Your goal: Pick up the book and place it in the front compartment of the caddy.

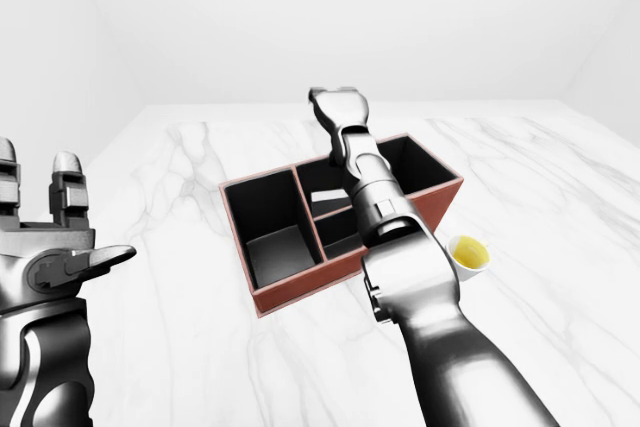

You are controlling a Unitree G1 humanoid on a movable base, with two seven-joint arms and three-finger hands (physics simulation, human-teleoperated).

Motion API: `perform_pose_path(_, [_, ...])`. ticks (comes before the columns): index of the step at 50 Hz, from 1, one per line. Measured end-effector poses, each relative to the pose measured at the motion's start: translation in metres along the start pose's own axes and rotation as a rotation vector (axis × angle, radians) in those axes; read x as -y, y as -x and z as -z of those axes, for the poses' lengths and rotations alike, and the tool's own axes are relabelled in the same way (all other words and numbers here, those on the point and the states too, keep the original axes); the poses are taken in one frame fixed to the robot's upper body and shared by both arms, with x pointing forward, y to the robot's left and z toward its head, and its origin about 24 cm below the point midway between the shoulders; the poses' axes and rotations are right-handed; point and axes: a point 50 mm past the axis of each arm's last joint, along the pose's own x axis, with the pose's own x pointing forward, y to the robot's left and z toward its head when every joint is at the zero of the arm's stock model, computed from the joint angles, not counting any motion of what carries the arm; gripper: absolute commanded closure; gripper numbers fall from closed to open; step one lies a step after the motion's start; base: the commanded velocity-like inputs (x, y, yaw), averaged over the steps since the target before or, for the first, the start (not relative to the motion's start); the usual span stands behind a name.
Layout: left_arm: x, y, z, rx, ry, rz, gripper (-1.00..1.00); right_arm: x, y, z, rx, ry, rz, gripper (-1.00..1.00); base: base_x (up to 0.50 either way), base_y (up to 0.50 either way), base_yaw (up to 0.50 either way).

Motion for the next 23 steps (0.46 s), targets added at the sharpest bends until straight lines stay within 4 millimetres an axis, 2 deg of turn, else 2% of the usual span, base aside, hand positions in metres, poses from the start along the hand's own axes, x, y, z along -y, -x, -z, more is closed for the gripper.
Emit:
perform_pose_path(15, [0.000, 0.000, -0.001, 0.002, 0.001, 0.001, -1.00, 0.005, -0.001, -0.001, 0.007, -0.011, 0.018, -1.00, 0.00, 0.00, 0.00])
perform_pose_path(23, [0.001, 0.000, -0.002, 0.008, 0.002, 0.001, -1.00, 0.024, -0.004, -0.007, -0.015, -0.129, 0.004, -1.00, 0.00, 0.00, 0.00])
